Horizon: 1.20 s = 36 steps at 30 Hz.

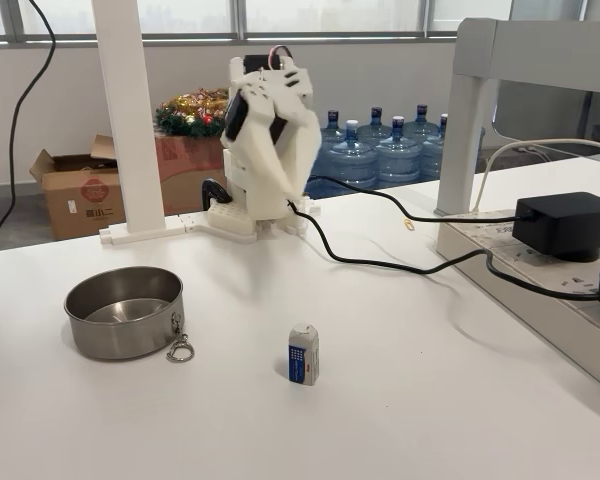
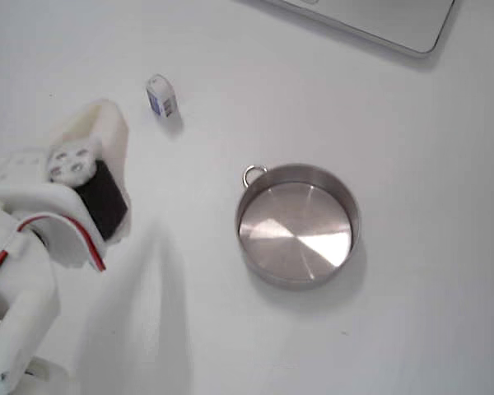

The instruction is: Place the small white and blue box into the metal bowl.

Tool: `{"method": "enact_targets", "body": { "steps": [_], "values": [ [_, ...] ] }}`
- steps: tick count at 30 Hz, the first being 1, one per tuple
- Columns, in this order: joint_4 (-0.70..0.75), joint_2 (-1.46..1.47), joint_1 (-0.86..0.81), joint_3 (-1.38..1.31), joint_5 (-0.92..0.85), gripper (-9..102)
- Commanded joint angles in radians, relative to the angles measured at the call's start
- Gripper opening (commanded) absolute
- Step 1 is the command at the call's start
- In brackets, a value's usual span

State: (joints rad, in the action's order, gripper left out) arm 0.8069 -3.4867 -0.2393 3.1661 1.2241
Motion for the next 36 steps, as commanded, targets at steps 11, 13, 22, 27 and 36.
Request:
{"method": "enact_targets", "body": {
  "steps": [11,13,22,27,36],
  "values": [
    [-0.264,0.339,-0.018,0.066,0.218,-3],
    [-0.364,0.431,-0.015,0.066,0.235,-3],
    [-0.733,0.778,-0.020,0.061,0.244,-3],
    [-0.894,0.945,-0.028,0.060,0.245,-3],
    [-1.221,1.230,-0.015,0.058,0.245,12]
  ]
}}
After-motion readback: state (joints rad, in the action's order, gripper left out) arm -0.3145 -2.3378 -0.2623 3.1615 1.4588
